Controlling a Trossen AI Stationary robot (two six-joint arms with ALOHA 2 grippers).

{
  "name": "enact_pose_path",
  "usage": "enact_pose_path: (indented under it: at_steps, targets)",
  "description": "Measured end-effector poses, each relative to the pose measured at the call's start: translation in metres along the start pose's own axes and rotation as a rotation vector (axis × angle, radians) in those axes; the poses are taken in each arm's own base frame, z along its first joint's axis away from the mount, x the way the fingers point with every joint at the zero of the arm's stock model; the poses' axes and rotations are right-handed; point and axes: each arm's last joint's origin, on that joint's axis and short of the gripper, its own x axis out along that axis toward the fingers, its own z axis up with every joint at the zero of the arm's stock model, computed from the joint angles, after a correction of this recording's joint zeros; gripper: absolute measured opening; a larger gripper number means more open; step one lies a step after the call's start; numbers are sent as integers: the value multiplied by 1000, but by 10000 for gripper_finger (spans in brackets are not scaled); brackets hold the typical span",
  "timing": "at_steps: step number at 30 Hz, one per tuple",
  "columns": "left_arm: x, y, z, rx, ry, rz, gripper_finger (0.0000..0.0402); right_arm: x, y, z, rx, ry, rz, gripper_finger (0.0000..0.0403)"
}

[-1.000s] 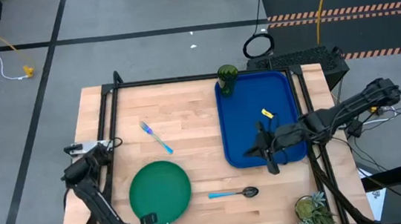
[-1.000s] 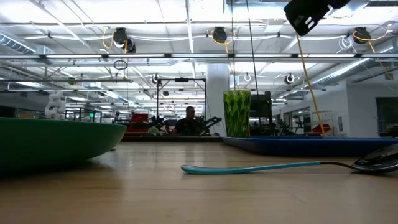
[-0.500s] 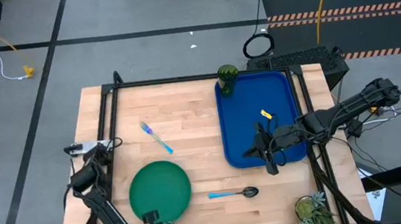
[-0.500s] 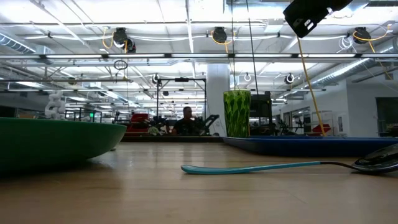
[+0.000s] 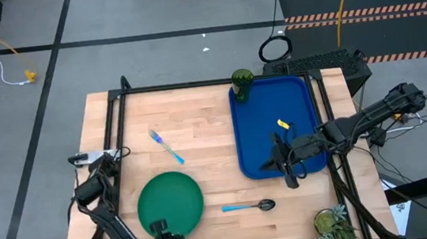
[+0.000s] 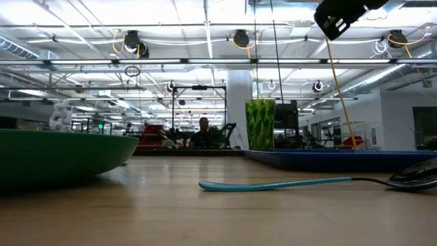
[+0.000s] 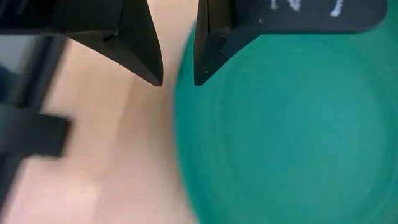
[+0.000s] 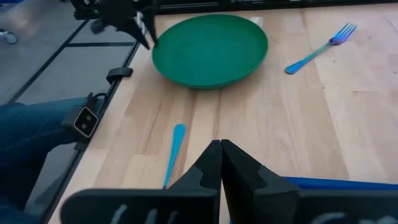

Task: Pick and place plate/cup/fork/spoon on tray
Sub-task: Put the green plate on the blue tray to the bottom left of the green cup

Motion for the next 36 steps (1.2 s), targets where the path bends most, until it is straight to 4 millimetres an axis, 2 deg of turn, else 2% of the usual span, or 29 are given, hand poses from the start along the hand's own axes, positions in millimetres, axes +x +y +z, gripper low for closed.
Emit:
enact_pose_path:
  at_steps: [9, 18, 24, 31, 36]
  targets:
    - [18, 5, -7, 79, 44, 33, 93, 0, 4, -1, -10, 3, 15, 0]
    - [21, 7, -6, 223, 39, 42, 86, 0, 4, -1, -10, 3, 13, 0]
    - [16, 12, 10, 274, 44, 47, 13, 0, 4, -1, -10, 3, 13, 0]
    - [3, 20, 30, 355, 63, 53, 13, 0, 4, -1, -9, 1, 10, 0]
    - [-16, 32, 48, 433, 85, 84, 12, 7, 6, -2, -9, 8, 13, 0]
